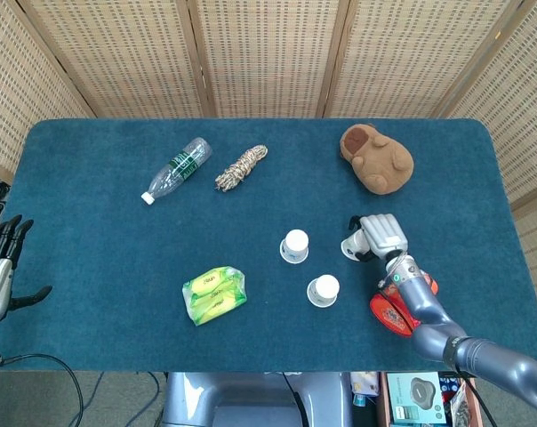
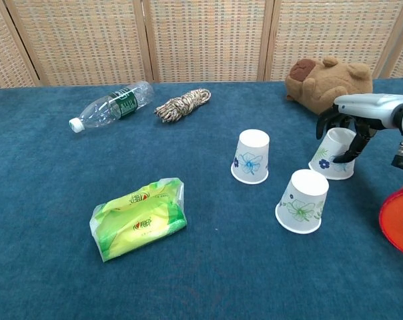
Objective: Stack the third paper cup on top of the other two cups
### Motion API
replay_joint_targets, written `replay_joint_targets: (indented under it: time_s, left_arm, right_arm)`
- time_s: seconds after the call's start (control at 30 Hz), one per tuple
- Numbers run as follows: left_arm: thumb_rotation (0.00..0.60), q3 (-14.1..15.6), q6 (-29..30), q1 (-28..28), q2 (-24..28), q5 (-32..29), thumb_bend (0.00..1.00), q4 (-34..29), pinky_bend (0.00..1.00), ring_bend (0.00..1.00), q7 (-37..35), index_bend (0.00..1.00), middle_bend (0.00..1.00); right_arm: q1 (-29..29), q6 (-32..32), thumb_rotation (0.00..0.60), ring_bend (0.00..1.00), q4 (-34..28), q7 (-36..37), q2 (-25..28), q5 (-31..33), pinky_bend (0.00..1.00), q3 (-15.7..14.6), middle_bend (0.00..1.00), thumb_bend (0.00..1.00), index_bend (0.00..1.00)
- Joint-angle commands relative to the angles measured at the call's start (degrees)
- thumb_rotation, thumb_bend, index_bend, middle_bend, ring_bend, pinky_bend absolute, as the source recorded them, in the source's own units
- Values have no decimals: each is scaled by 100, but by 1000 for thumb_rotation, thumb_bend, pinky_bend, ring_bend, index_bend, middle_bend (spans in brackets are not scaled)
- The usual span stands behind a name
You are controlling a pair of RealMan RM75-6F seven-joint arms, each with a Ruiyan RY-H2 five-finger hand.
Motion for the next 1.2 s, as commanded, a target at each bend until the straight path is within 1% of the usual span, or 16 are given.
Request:
replay_joint_targets:
  time_s: [0.03,0.2,0.5,0.63,0.73,0.9,0.97,1.0,1.07,1.13,1.17,1.2]
  left_arm:
    - [600,-1,-2,-6,-6,-9,161,-6,0,0,14,0,0]
    - [600,3,-16,-23,-23,-31,162,-14,0,0,78,0,0]
    - [600,10,-72,-45,-16,-102,162,-10,0,0,112,0,0]
    - [600,9,-124,-69,4,-140,162,-18,0,0,118,0,0]
    - [600,9,-124,-70,18,-139,162,-27,0,0,93,0,0]
    - [600,11,-120,-64,45,-137,164,-33,0,0,30,0,0]
    - [600,13,-119,-63,56,-130,164,-41,0,0,10,0,0]
    - [600,16,-124,-65,64,-125,164,-40,0,0,-5,0,0]
    - [600,17,-121,-64,69,-119,163,-39,0,0,-18,0,0]
    - [600,17,-115,-63,72,-120,163,-37,0,0,-26,0,0]
    - [600,13,-107,-63,69,-127,163,-34,0,0,-17,0,0]
    - [600,7,-95,-62,65,-136,163,-31,0,0,1,0,0]
  right_arm:
    - [35,32,600,483,-145,61,39,-97,615,31,541,385,400]
    - [165,127,600,484,-502,-1,56,-241,615,88,539,390,400]
    - [538,302,600,484,-708,-582,-243,290,615,222,538,391,400]
    - [672,536,600,484,-657,-1009,-433,434,615,163,535,391,400]
    - [737,594,600,484,-645,-1156,-529,628,615,172,532,391,400]
    - [808,727,600,484,-546,-1452,-627,738,615,79,528,391,400]
    - [814,764,600,480,-515,-1514,-648,758,614,50,509,391,400]
    - [814,791,600,450,-492,-1550,-668,778,589,29,465,391,380]
    - [812,785,600,337,-486,-1565,-680,818,489,9,329,364,271]
    - [823,612,600,162,-555,-1566,-618,943,330,-35,134,245,75]
    - [839,506,600,88,-620,-1585,-556,1034,256,-57,62,189,20]
    - [851,446,600,48,-674,-1596,-515,1091,209,-69,27,167,3]
